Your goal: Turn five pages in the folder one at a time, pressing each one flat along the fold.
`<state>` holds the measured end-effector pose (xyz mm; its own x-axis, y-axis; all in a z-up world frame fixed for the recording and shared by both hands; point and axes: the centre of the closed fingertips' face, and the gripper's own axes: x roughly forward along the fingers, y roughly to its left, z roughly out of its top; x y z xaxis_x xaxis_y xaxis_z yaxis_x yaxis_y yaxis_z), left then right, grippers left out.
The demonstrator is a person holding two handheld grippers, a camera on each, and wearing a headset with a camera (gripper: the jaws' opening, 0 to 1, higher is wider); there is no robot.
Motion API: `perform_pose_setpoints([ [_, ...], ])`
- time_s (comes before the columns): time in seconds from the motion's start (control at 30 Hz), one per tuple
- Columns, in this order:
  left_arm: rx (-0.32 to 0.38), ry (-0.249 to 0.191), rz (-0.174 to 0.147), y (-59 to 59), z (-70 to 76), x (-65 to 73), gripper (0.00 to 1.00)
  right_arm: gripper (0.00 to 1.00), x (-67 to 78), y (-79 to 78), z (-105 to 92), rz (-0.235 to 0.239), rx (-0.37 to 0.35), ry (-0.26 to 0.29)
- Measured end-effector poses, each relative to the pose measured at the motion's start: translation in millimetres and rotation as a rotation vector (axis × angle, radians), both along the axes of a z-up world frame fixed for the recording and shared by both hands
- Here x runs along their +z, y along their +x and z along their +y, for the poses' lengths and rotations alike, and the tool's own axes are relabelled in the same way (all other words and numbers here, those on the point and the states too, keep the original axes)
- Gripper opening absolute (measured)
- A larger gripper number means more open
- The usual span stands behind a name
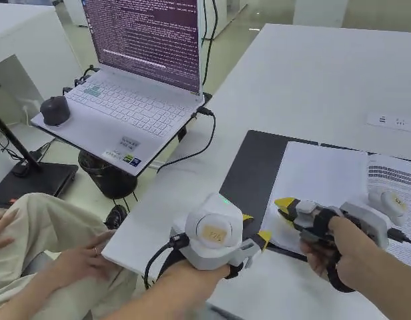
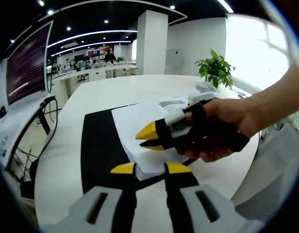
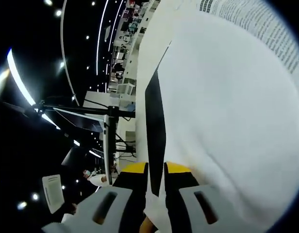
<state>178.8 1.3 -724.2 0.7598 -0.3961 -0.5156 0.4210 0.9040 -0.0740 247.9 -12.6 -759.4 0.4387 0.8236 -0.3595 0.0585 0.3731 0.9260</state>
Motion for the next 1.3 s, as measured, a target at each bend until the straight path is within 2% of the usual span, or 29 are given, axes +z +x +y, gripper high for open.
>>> perform_pose_setpoints([
  [0.1,-0.028,0.019,0.017,10.6,-12.7,-12.9,0.21,0.11,8.3,6.3,-20.9,-0.012,-0.028,0.023],
  [0.17,-0.042,0.025,0.023,17.9,-21.6,-20.0,0.2,0.1,7.7,11.3,-38.7,-0.018,-0.042,0.014],
  [0.33,-0.024,0.06,0.052,35.1,-28.5,-40.0,0.21,0.07,4.9,20.4,-83.2,-0.019,-0.104,-0.007],
  [0.47,0.001,0.093,0.086,38.5,-26.8,-56.5,0.21,0.06,2.7,26.2,-109.9,-0.015,-0.143,-0.021],
  [0.53,0.014,0.118,0.111,34.4,-24.0,-64.7,0.2,0.03,3.5,29.2,-120.0,-0.018,-0.162,-0.022],
  [0.57,0.012,0.128,0.112,32.9,-23.4,-67.2,0.2,0.03,3.8,30.5,-123.0,-0.018,-0.167,-0.022],
  [0.6,0.017,0.113,0.086,32.6,-23.6,-65.4,0.2,0.02,3.0,33.1,-126.1,-0.018,-0.17,-0.021],
  [0.67,0.066,0.065,0.075,33.5,-22.8,-62.6,0.2,0.0,3.0,36.5,-131.1,-0.019,-0.174,-0.022],
  [0.7,0.071,0.058,0.068,33.7,-21.6,-63.3,0.19,0.0,2.3,38.9,-133.6,-0.022,-0.176,-0.03],
  [0.77,0.044,0.099,0.022,32.7,-21.0,-63.8,0.18,0.0,1.2,42.7,-136.6,-0.025,-0.181,-0.043],
  [0.93,0.056,0.08,0.014,32.3,-20.8,-64.5,0.18,0.0,-2.3,56.1,-137.7,-0.009,-0.187,-0.029],
  [1.03,0.055,0.072,0.01,33.1,-20.0,-64.9,0.18,0.0,-4.3,59.9,-136.2,0.004,-0.161,-0.041],
  [1.27,0.054,0.075,0.007,34.0,-18.7,-65.6,0.18,0.0,-20.2,69.3,-135.7,0.042,-0.133,-0.061],
  [1.3,0.052,0.077,0.006,33.9,-18.7,-65.4,0.18,0.0,-19.6,72.7,-135.4,0.042,-0.142,-0.036],
])
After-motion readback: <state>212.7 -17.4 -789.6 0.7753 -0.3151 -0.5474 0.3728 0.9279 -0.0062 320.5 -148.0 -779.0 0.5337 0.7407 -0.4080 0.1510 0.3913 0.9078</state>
